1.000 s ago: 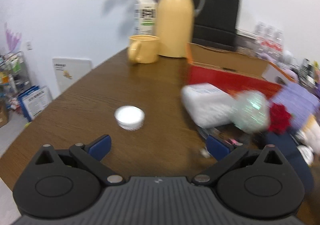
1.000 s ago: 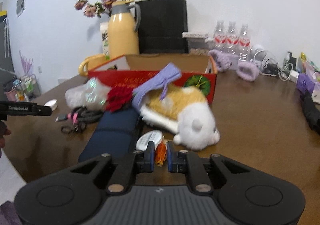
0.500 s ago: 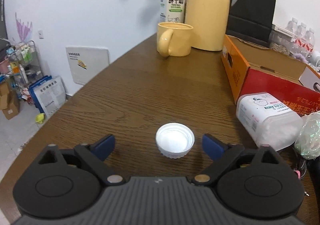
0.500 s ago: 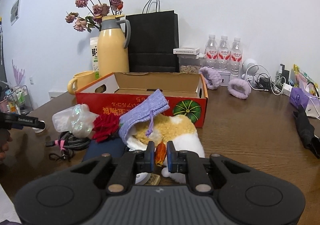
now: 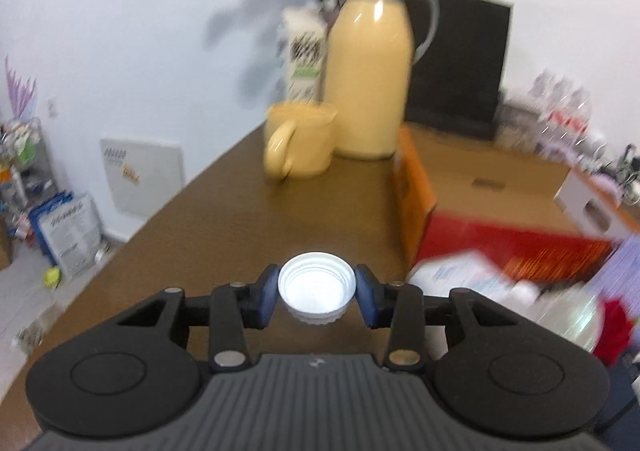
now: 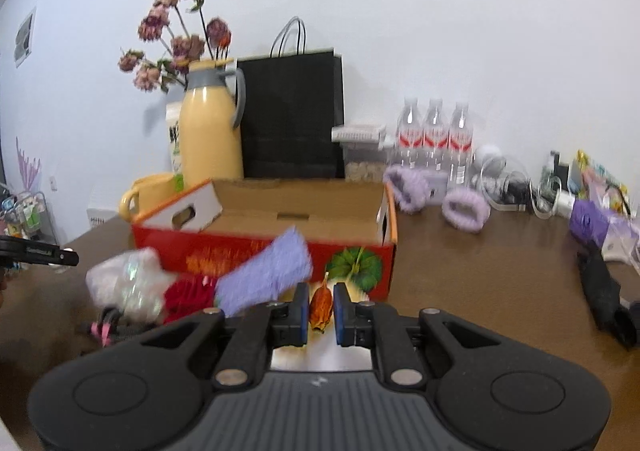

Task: Organize objects
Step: 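Grasp the small orange dried flower with the right tool while the left tool grasps the white bottle cap, then carry both items into the red cardboard box and open both tools, then lift both tools out of the box back toward the table, then grasp the plush hamster toy with the right tool while the left tool grasps the cotton-buds box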

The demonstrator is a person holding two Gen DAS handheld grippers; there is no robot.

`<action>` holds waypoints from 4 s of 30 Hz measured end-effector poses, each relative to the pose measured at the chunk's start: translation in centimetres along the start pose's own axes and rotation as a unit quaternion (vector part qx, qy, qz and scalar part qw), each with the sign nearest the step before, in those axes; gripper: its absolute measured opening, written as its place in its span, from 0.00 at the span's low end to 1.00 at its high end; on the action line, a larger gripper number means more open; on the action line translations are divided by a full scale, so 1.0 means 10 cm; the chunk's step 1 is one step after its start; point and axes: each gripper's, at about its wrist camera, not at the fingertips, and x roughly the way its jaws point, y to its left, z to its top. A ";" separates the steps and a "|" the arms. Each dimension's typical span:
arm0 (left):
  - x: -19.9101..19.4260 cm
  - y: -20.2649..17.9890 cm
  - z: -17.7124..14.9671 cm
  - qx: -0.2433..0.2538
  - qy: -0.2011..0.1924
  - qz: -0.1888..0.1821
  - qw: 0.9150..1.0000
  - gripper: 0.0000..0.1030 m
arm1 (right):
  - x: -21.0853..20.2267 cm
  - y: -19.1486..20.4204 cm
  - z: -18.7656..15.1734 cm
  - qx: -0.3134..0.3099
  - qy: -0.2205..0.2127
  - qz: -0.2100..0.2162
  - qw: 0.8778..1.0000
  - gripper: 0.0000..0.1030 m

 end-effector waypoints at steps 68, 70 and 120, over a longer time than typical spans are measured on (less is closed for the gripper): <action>-0.04 -1.00 0.44 0.068 -0.036 -0.077 0.994 1.00 | 0.49 -0.27 0.64 -0.053 0.010 0.004 0.999 1.00; -0.11 -0.93 0.36 0.068 -0.037 -0.074 0.994 1.00 | 0.38 -0.28 0.53 -0.053 0.010 0.003 0.999 1.00; 0.23 -0.68 0.01 -0.021 0.069 -0.048 0.996 1.00 | 0.33 -0.65 -0.12 -0.009 0.010 -0.020 1.000 0.46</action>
